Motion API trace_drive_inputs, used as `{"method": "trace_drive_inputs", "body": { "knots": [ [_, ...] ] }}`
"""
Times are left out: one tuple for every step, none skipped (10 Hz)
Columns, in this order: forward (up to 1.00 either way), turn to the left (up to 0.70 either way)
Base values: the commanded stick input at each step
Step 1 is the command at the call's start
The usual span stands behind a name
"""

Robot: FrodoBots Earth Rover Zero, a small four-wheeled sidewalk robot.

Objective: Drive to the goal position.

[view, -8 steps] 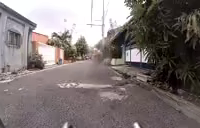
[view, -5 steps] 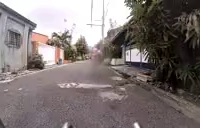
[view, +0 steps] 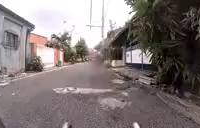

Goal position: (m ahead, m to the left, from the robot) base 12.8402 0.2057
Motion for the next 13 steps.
{"method": "trace_drive_inputs", "body": {
  "knots": [
    [0.57,0.00],
    [0.60,0.00],
    [0.60,0.00],
    [0.70,0.00],
    [0.70,0.00],
    [0.70,0.00],
    [0.70,0.00],
    [0.70,0.00],
    [0.70,0.00],
    [0.70,0.00],
    [0.70,0.00],
    [0.70,0.00],
    [0.70,0.00]
  ]
}}
